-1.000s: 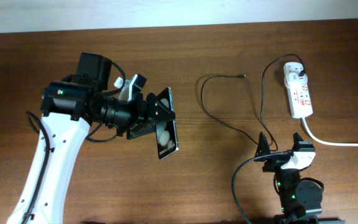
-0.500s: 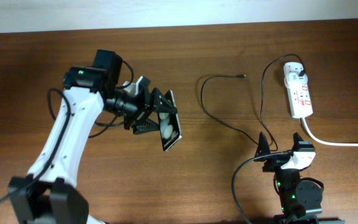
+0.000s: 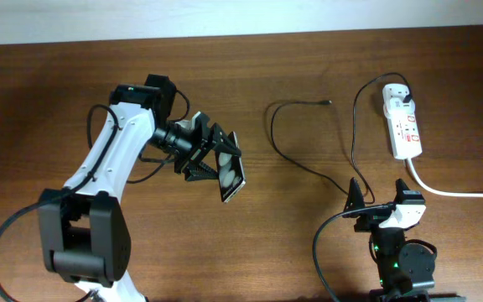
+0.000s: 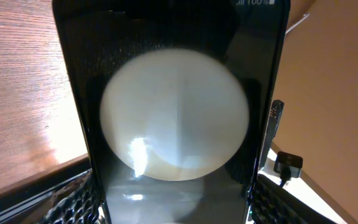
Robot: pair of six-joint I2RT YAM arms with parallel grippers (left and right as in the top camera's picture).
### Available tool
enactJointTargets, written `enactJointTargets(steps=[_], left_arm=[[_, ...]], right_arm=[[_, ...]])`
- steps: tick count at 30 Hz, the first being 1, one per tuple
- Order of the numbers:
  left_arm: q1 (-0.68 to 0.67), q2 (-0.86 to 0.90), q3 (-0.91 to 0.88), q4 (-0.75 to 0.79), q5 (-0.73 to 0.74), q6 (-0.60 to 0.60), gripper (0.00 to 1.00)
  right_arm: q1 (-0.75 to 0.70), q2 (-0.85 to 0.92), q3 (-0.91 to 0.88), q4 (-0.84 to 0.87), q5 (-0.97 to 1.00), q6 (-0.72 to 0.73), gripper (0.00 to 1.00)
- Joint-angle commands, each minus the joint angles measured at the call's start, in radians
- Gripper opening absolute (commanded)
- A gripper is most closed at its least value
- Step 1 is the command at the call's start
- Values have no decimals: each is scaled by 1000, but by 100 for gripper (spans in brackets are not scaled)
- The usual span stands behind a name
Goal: Plug charger to phone and switch on socket
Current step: 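Lift the phone with the left gripper and rotate it upright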
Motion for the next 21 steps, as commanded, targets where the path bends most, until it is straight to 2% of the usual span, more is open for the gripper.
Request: enactJointTargets(steps=[1,13,21], left_arm=[[2,0,6,-1,58,21,61],[5,-1,6,6,56,29,61],[5,-21,6,-6,126,89,54]], right_arm=[[-4,-8,-5,-6,13,-2,99],[-4,-8,-5,-6,13,-2,99],[-4,-8,-5,-6,13,-2,99]])
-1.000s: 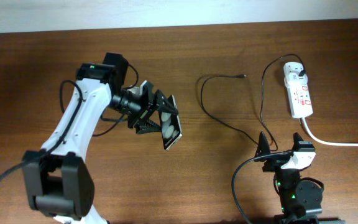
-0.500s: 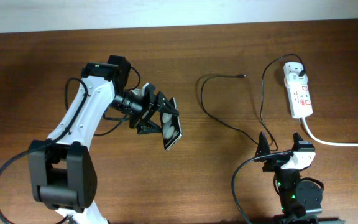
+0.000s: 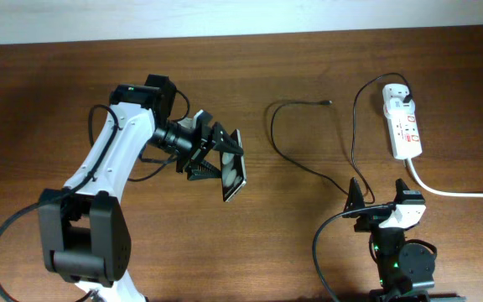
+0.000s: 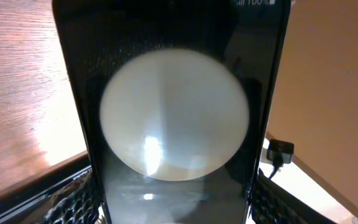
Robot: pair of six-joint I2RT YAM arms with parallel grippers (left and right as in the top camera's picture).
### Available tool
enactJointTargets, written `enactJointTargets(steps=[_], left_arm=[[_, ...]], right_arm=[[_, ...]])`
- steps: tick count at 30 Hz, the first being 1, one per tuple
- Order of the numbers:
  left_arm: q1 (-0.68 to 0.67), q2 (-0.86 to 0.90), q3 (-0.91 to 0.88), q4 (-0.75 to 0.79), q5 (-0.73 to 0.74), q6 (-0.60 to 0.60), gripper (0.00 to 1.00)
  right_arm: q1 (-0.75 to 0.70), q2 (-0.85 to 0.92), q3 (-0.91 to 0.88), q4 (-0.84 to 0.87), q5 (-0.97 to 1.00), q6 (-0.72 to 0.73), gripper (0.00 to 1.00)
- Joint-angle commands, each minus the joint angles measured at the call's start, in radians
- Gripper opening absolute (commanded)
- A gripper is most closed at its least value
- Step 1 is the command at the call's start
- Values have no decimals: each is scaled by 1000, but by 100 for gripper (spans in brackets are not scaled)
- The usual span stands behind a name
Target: Plug charger to phone and switch on socket
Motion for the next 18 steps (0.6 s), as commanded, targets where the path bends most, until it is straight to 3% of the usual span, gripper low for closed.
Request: enactJointTargets(steps=[1,7,14,18], left_arm=[[5,-36,6,-2,68,39,55],[5,-188,6,-2,58,38,54],[5,-431,6,-82,-77,37,53],[4,-561,6,-84,-255,11,53]], right_arm=[[-4,-8,-5,-6,13,-3,99],[-4,-8,-5,-6,13,-3,99],[-4,-8,-5,-6,13,-3,98],[-4,-8,-5,-6,13,-3,99]])
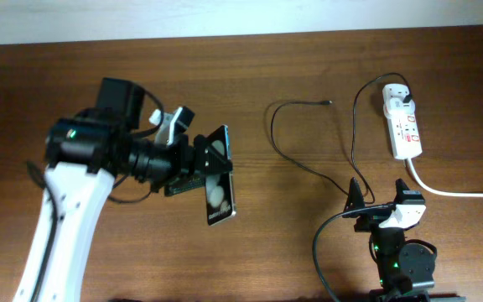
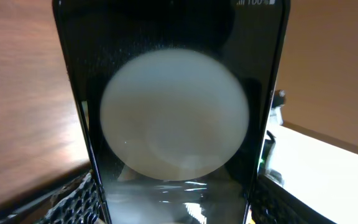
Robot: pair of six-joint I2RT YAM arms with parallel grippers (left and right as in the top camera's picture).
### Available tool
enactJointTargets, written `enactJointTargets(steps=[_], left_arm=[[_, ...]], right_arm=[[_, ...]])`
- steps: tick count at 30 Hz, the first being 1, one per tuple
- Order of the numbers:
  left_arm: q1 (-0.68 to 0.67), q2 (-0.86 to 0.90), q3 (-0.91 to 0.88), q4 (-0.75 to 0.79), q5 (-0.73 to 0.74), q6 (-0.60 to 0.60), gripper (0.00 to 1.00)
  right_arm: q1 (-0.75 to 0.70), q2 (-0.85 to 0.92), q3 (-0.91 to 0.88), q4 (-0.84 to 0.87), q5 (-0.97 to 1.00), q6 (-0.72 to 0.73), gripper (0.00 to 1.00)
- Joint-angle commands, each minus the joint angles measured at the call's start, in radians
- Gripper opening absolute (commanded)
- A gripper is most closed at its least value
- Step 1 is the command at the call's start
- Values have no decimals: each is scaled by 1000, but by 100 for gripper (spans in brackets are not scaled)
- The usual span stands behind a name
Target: Plug charger to phone and switch on socket
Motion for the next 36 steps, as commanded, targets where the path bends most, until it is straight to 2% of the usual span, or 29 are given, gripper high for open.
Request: enactJointTargets(steps=[1,6,12,19,26,36], left_arm=[[4,-102,6,17,-148,-10,53],[4,-115,6,109,-322,-122,50],[4,-115,6,192,-336,-153,49],[4,-115,6,219,-434,-179,49],[3,-115,6,227,-448,-179,49],[-71,-74,6,248,-527,-179,50]], right_arm=[[-4,-8,-5,-6,13,-2,99],[-4,-8,-5,-6,13,-2,99],[-4,-8,-5,-6,13,-2,99],[-4,-8,-5,-6,13,-2,99],[-4,-8,-5,-6,13,-2,99],[-4,-8,-5,-6,13,-2,99]])
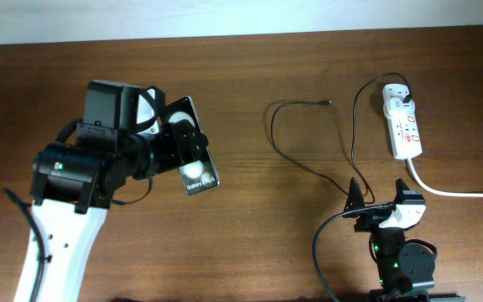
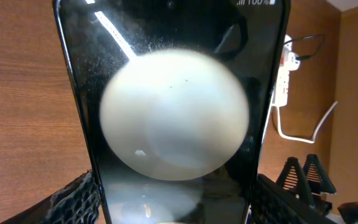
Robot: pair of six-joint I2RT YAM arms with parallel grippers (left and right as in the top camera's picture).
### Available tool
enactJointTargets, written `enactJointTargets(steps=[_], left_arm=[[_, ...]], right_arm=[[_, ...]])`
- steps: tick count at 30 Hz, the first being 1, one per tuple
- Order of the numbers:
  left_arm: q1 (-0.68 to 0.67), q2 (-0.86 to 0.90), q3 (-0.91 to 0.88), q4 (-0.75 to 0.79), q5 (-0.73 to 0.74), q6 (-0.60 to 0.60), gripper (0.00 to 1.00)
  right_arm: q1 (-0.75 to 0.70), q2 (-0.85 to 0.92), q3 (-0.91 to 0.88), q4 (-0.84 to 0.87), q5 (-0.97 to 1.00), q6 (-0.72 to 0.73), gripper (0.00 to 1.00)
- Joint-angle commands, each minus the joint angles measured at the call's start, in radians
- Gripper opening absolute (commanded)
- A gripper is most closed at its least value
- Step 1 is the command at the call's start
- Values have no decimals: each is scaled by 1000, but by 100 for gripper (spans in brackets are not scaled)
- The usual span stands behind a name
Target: Plug charger to phone and switch on socket
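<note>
The black phone (image 1: 189, 148), a pale round patch on its screen, is held high above the table with its screen turned up toward the overhead camera. My left gripper (image 1: 173, 149) is shut on its lower end, and it fills the left wrist view as the phone (image 2: 176, 93) between the ribbed fingers (image 2: 79, 199). The black charger cable (image 1: 275, 138) lies looped on the table, its free connector (image 1: 329, 102) at the back. It runs to a plug in the white power strip (image 1: 405, 127). My right gripper (image 1: 377, 200) rests near the front edge, open and holding nothing.
The wooden table (image 1: 309, 252) carries a thick white cord (image 1: 459, 194) that runs from the power strip off the right edge. The right arm's base (image 1: 401, 260) stands at the front right. The power strip (image 2: 283, 74) and right gripper fingers (image 2: 303, 177) show past the phone.
The left arm has moved left and back with the phone. The phone, then seen nearly edge-on, now faces screen-up toward the overhead camera. The right arm has not moved.
The left gripper first held the phone on edge, low over the table's middle, and stayed so at the second moment. Then the arm stood much higher with the phone still gripped. Now the phone is further left with its screen upward. Cable, strip and right arm never shifted.
</note>
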Motion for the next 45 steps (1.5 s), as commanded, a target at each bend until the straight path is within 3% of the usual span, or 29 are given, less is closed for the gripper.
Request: enactJointTargets(steps=[1,20,29,45], left_arm=[[-11,40,6,21,-18,-9,50],[-10,77,6,50,-73,-9,50],[-10,77,6,-31,309,-8,55],[-10,301,6,-71,323,8,54]], right_arm=[[-4,-8,-5,-6,13,-2,99],[-4,-8,-5,-6,13,-2,99],[-4,-8,-5,-6,13,-2,99],[-4,-8,-5,-6,13,-2,99]])
